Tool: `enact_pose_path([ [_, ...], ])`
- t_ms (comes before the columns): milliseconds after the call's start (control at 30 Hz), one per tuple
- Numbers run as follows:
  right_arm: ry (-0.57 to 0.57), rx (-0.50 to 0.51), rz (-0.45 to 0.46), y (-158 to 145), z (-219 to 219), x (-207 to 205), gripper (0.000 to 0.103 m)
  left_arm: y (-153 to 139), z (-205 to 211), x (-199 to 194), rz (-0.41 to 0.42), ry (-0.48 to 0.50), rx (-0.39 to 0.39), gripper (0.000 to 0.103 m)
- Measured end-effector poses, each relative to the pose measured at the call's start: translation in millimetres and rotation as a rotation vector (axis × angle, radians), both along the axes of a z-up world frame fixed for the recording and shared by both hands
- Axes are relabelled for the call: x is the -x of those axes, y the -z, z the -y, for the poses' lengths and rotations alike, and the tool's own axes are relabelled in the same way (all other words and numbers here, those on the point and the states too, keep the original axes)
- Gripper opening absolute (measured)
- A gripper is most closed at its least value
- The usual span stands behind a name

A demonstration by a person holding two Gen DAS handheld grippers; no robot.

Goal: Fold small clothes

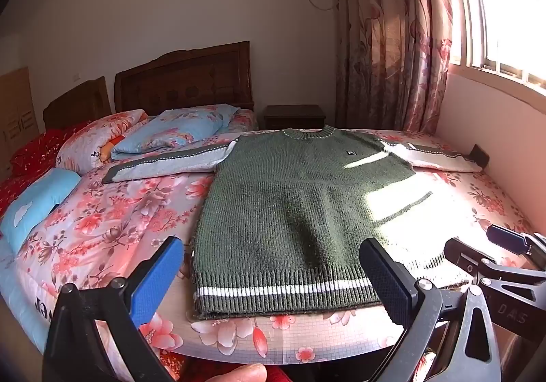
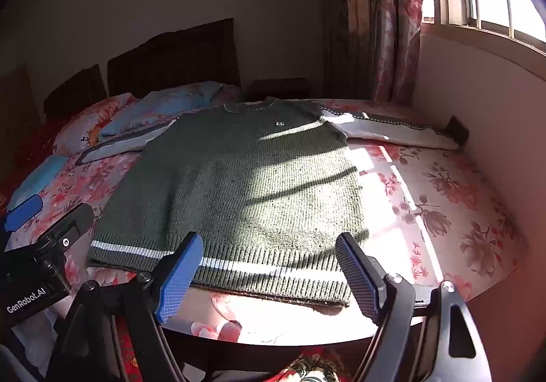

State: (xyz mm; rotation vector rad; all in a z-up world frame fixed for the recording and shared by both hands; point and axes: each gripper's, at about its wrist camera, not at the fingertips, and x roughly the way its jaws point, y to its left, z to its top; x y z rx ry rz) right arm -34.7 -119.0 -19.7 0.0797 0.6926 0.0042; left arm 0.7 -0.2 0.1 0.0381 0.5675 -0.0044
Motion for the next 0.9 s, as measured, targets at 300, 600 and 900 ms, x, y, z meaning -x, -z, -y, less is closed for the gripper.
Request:
enact_pose_path([
  [300, 0.002, -0.003, 0.003, 0.0, 1.1, -1.2, 0.082, -1.2, 3.4, 2.9, 0.018, 0.002, -0.006, 0.103],
  [600, 0.003, -0.008, 0.001, -0.7, 2.0, 0.1, 0.082, 1.6, 1.3, 0.3, 0.012, 0.000, 0.001, 0.103],
  [900, -0.004, -0.018, 0.045, -8.2, 3.6, 6.4, 0.082, 3.1, -1.5, -1.1, 0.004, -0.004, 0.008, 0.103],
])
